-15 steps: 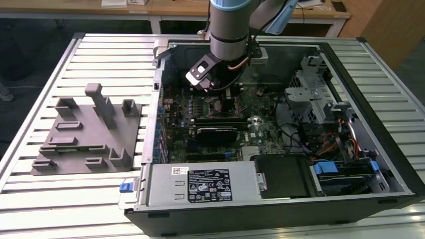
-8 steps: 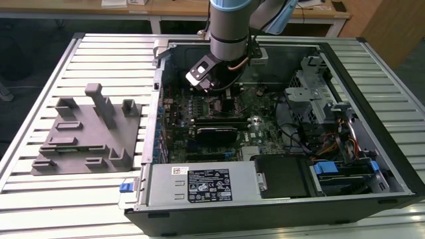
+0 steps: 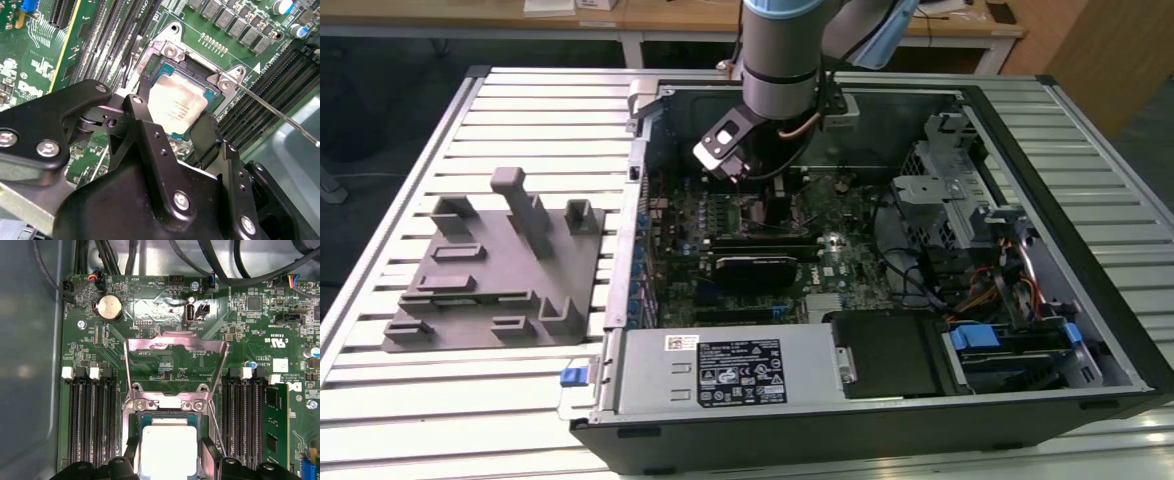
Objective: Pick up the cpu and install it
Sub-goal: 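Place the cpu into insertion slot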
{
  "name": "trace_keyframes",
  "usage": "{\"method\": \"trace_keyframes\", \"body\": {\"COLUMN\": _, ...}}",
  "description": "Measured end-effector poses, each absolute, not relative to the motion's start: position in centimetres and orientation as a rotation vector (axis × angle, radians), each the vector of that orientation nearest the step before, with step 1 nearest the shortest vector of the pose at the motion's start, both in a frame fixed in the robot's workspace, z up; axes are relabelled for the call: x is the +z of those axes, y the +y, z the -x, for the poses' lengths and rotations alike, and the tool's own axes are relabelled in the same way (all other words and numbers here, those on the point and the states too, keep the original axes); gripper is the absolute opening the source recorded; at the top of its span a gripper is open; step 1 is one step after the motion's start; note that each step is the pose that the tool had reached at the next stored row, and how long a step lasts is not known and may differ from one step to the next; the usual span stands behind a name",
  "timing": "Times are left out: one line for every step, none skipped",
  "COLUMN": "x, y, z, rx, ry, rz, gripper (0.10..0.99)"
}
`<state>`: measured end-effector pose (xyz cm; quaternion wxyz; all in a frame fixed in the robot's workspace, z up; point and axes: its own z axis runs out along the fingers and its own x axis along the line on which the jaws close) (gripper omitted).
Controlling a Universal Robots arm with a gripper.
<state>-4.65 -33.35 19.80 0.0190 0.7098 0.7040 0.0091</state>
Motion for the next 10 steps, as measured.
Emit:
{"method": "trace_keyframes", "body": {"x": 19.96, "y": -33.35, "z": 4.65, "rx": 0.028, "ry": 2.186, "rz": -2.204, "gripper": 0.600}}
{"method": "trace_keyframes", "body": {"x": 20.16, "y": -33.35, "z": 4.65, "rx": 0.028, "ry": 2.185, "rz": -2.204, "gripper": 0.600}}
{"method": "trace_keyframes", "body": {"x": 20.32, "y": -33.35, "z": 4.66, "rx": 0.028, "ry": 2.185, "rz": -2.204, "gripper": 0.600}}
{"method": "trace_keyframes", "body": {"x": 20.44, "y": -33.35, "z": 4.66, "rx": 0.028, "ry": 2.185, "rz": -2.204, "gripper": 0.600}}
{"method": "trace_keyframes", "body": {"x": 20.50, "y": -33.35, "z": 4.65, "rx": 0.028, "ry": 2.185, "rz": -2.204, "gripper": 0.600}}
{"method": "trace_keyframes", "body": {"x": 20.50, "y": -33.35, "z": 4.65, "rx": 0.028, "ry": 2.185, "rz": -2.204, "gripper": 0.600}}
{"method": "trace_keyframes", "body": {"x": 20.50, "y": -33.34, "z": 4.65, "rx": 0.029, "ry": 2.186, "rz": -2.204, "gripper": 0.600}}
{"method": "trace_keyframes", "body": {"x": 20.50, "y": -33.34, "z": 4.65, "rx": 0.029, "ry": 2.185, "rz": -2.204, "gripper": 0.600}}
{"method": "trace_keyframes", "body": {"x": 20.51, "y": -33.35, "z": 4.65, "rx": 0.028, "ry": 2.186, "rz": -2.204, "gripper": 0.600}}
{"method": "trace_keyframes", "body": {"x": 20.52, "y": -33.35, "z": 4.66, "rx": 0.028, "ry": 2.185, "rz": -2.204, "gripper": 0.600}}
